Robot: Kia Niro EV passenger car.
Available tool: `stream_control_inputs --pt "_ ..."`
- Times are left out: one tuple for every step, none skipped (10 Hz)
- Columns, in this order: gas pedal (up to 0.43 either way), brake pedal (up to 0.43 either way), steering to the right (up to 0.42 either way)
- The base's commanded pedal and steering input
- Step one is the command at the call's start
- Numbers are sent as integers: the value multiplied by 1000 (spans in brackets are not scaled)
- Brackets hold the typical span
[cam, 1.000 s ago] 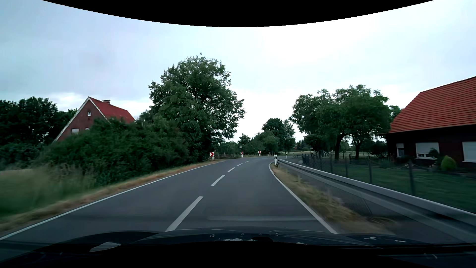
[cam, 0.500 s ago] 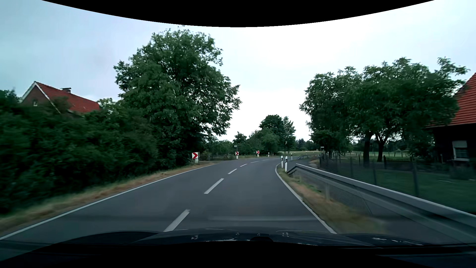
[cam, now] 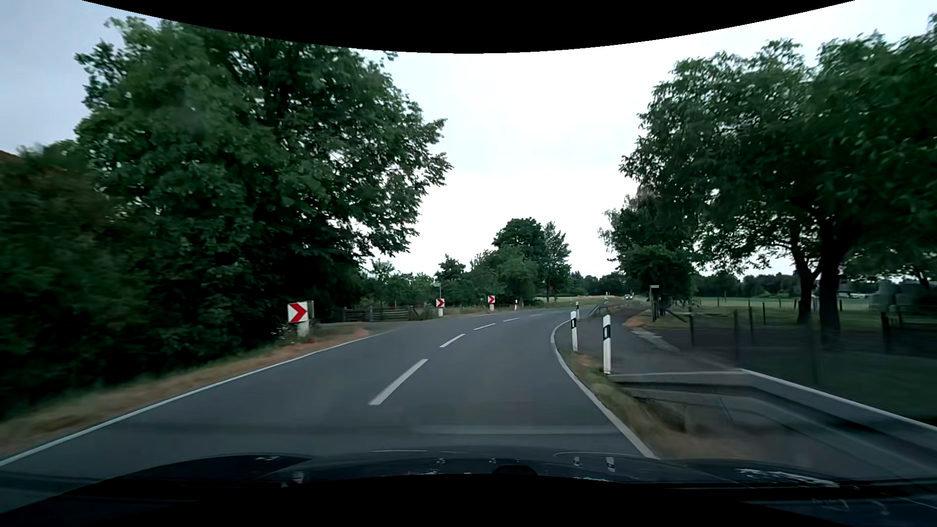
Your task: Follow the waypoints while adhering to traffic rules and regulations
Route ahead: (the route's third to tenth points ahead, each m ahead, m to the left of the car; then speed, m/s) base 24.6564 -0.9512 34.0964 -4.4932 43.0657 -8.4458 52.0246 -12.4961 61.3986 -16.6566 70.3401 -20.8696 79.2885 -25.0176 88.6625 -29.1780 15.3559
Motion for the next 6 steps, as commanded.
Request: stream_control_inputs --pt "169 0 40" --pt "169 0 42" --pt "169 0 44" --pt "169 0 50" --pt "169 0 58" --pt "169 0 59"
